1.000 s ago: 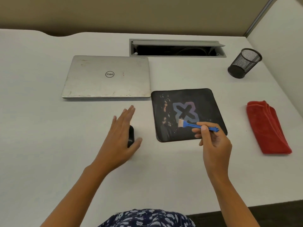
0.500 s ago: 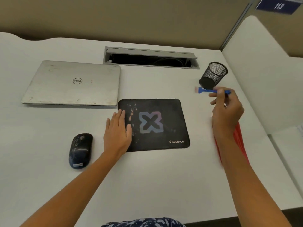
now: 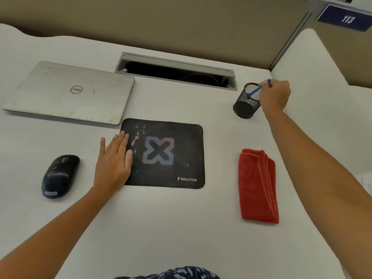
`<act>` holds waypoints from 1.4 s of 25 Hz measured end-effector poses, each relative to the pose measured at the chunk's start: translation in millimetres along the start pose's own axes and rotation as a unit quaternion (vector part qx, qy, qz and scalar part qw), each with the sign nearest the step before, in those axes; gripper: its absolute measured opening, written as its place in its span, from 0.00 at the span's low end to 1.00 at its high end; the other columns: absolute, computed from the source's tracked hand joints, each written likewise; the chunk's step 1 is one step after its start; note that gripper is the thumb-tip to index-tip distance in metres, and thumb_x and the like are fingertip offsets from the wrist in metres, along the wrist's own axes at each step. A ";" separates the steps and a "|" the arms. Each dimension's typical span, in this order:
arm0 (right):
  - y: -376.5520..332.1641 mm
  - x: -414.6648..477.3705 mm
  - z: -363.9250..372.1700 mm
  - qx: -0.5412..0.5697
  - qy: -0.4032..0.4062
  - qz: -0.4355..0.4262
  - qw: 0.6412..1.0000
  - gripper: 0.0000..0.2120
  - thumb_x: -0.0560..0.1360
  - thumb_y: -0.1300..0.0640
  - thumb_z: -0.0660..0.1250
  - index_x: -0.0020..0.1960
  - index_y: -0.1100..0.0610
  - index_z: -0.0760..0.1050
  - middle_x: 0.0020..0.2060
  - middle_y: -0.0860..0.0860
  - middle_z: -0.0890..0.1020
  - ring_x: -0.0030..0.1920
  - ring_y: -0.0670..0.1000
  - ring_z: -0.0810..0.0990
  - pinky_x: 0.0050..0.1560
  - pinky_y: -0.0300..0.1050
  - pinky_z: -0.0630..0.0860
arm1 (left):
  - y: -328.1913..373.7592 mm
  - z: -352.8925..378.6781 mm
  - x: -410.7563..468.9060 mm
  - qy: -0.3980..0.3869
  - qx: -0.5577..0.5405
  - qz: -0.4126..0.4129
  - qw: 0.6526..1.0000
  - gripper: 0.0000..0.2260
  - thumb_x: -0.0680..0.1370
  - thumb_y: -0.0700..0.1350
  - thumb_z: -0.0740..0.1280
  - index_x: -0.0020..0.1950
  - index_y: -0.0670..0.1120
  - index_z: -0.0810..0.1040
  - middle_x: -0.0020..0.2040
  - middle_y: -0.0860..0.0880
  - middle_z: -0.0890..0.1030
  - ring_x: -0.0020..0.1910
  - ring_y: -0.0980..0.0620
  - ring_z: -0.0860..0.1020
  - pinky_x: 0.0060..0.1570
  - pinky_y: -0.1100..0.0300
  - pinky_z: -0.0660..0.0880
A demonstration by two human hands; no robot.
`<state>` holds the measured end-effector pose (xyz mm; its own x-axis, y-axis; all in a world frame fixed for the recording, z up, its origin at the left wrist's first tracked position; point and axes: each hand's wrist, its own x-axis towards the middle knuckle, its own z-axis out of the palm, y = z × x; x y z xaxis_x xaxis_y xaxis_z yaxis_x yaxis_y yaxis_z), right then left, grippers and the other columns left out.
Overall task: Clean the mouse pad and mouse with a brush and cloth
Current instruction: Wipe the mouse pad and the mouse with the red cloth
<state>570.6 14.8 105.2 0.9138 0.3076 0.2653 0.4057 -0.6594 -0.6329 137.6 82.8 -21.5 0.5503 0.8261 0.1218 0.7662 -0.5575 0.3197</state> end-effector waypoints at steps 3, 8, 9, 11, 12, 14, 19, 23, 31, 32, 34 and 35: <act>9.6 9.9 12.7 0.022 -0.029 0.070 0.997 0.18 0.74 0.51 0.70 0.60 0.60 0.76 0.61 0.55 0.72 0.61 0.54 0.72 0.53 0.46 0.76 | -0.5 0.4 0.9 0.007 0.010 -0.001 1.000 0.26 0.81 0.51 0.44 0.77 0.42 0.60 0.77 0.44 0.62 0.76 0.46 0.60 0.76 0.51 0.38; 18.5 10.7 16.1 0.011 -0.051 0.058 0.997 0.13 0.73 0.51 0.71 0.55 0.54 0.81 0.61 0.55 0.70 0.63 0.56 0.67 0.52 0.43 0.75 | -1.1 1.9 0.9 0.012 0.016 -0.007 1.000 0.26 0.81 0.51 0.45 0.77 0.43 0.60 0.77 0.45 0.62 0.76 0.46 0.60 0.76 0.53 0.37; 18.9 9.4 14.7 0.037 -0.045 0.053 0.997 0.11 0.72 0.52 0.72 0.54 0.53 0.81 0.60 0.55 0.70 0.62 0.55 0.67 0.51 0.42 0.76 | -1.5 2.0 0.8 0.013 0.015 -0.008 1.000 0.26 0.81 0.51 0.45 0.77 0.43 0.60 0.77 0.45 0.62 0.76 0.47 0.60 0.76 0.53 0.38; 20.2 3.1 9.2 0.073 -0.019 0.012 0.997 0.12 0.71 0.55 0.73 0.54 0.52 0.81 0.57 0.54 0.70 0.61 0.53 0.68 0.43 0.29 0.72 | -1.4 2.3 0.5 0.013 0.012 -0.008 1.000 0.25 0.81 0.51 0.45 0.77 0.43 0.60 0.77 0.45 0.63 0.76 0.47 0.60 0.76 0.53 0.38; 21.4 -2.8 5.6 0.085 0.000 -0.020 0.996 0.13 0.71 0.56 0.72 0.55 0.52 0.80 0.55 0.53 0.70 0.59 0.52 0.69 0.40 0.24 0.68 | -1.3 2.1 0.3 0.013 0.009 -0.007 1.000 0.25 0.81 0.51 0.45 0.77 0.43 0.60 0.77 0.45 0.63 0.76 0.47 0.60 0.76 0.53 0.38; 22.3 -23.4 -4.1 0.110 0.038 -0.080 0.990 0.14 0.71 0.59 0.71 0.56 0.53 0.78 0.51 0.50 0.69 0.53 0.49 0.68 0.42 0.21 0.64 | -1.2 1.5 0.3 0.017 0.003 -0.005 1.000 0.25 0.81 0.51 0.45 0.77 0.43 0.60 0.76 0.45 0.63 0.76 0.47 0.61 0.76 0.54 0.38; 42.4 -106.7 -28.5 0.104 0.033 -0.143 0.984 0.13 0.71 0.62 0.68 0.55 0.55 0.79 0.50 0.54 0.74 0.52 0.52 0.72 0.49 0.37 0.70 | -1.7 2.2 -0.4 0.017 -0.010 -0.006 1.000 0.26 0.81 0.52 0.44 0.77 0.44 0.60 0.76 0.45 0.63 0.76 0.47 0.60 0.76 0.55 0.37; 74.4 -168.0 -44.7 -0.014 -0.019 -0.064 0.998 0.17 0.73 0.63 0.67 0.61 0.56 0.74 0.58 0.56 0.73 0.59 0.55 0.70 0.53 0.42 0.71 | -1.7 2.5 0.2 0.015 -0.036 -0.006 0.999 0.26 0.81 0.52 0.45 0.77 0.44 0.59 0.77 0.46 0.62 0.77 0.48 0.58 0.76 0.56 0.36; 100.9 -202.4 -63.7 -0.210 -0.120 0.221 0.945 0.32 0.74 0.48 0.68 0.68 0.66 0.62 0.64 0.67 0.69 0.64 0.67 0.68 0.63 0.61 0.67 | -2.8 1.8 -1.3 0.016 -0.078 -0.003 0.997 0.25 0.80 0.51 0.47 0.75 0.42 0.62 0.76 0.46 0.63 0.77 0.49 0.58 0.77 0.54 0.41; 101.2 -202.4 -63.6 -0.212 -0.121 0.237 0.940 0.32 0.74 0.47 0.68 0.67 0.67 0.62 0.64 0.68 0.69 0.64 0.68 0.68 0.63 0.61 0.67 | -2.2 1.2 -1.3 0.017 -0.080 -0.001 0.997 0.25 0.80 0.50 0.47 0.75 0.42 0.63 0.76 0.45 0.63 0.77 0.48 0.58 0.77 0.54 0.42; 99.3 -198.8 -64.0 -0.198 -0.129 0.264 0.935 0.31 0.74 0.47 0.68 0.65 0.68 0.64 0.62 0.67 0.72 0.63 0.68 0.70 0.63 0.61 0.68 | -0.7 -0.3 -1.7 0.018 -0.081 0.001 0.997 0.25 0.80 0.50 0.47 0.74 0.41 0.63 0.76 0.45 0.64 0.76 0.48 0.59 0.77 0.54 0.43; 97.5 -195.8 -64.7 -0.178 -0.138 0.271 0.936 0.29 0.74 0.48 0.68 0.63 0.68 0.66 0.60 0.67 0.74 0.61 0.67 0.72 0.62 0.60 0.70 | 0.0 -1.0 -2.1 0.018 -0.082 -0.002 0.996 0.25 0.80 0.50 0.47 0.74 0.41 0.64 0.76 0.44 0.64 0.76 0.47 0.59 0.77 0.53 0.45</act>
<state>432.5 -154.1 38.6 0.9676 -0.0046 -0.2526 -0.0893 -0.9414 -0.3251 136.1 81.1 -20.8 0.5325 0.8324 0.1538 0.7025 -0.5359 0.4684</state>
